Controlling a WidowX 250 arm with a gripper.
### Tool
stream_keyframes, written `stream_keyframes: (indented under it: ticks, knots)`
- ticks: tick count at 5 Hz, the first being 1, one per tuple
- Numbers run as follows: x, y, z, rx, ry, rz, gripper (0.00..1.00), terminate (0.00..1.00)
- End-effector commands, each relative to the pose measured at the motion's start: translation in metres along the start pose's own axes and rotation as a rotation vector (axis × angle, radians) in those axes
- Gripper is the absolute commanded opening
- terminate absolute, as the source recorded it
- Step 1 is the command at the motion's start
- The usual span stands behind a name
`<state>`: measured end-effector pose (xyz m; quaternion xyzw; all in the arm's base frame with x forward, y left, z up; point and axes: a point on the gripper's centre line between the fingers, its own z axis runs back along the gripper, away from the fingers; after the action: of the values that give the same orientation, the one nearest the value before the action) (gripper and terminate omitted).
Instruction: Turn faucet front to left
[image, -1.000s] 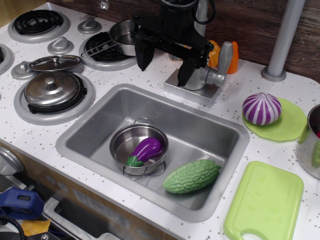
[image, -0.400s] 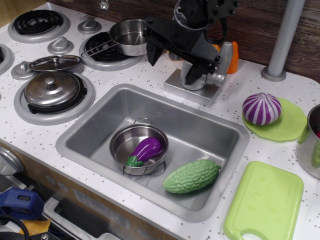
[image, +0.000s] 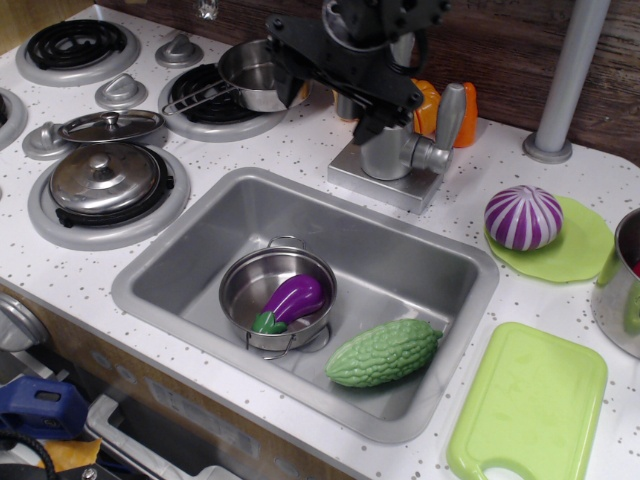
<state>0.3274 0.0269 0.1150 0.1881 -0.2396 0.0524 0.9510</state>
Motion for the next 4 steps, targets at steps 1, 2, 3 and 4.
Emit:
stream_keyframes:
  ticks: [1, 2, 3, 4]
  knots:
    - [0.014, 0.016, 0.011, 0.004, -0.111, 0.049, 1.00, 0.00]
    - [0.019, 0.020, 0.008, 0.055, -0.156, 0.068, 1.00, 0.00]
    - [0.022, 0.026, 0.000, 0.094, -0.209, 0.081, 0.00, 0.00]
    - [0.021, 0.053, -0.019, 0.162, -0.252, 0.018, 0.00, 0.00]
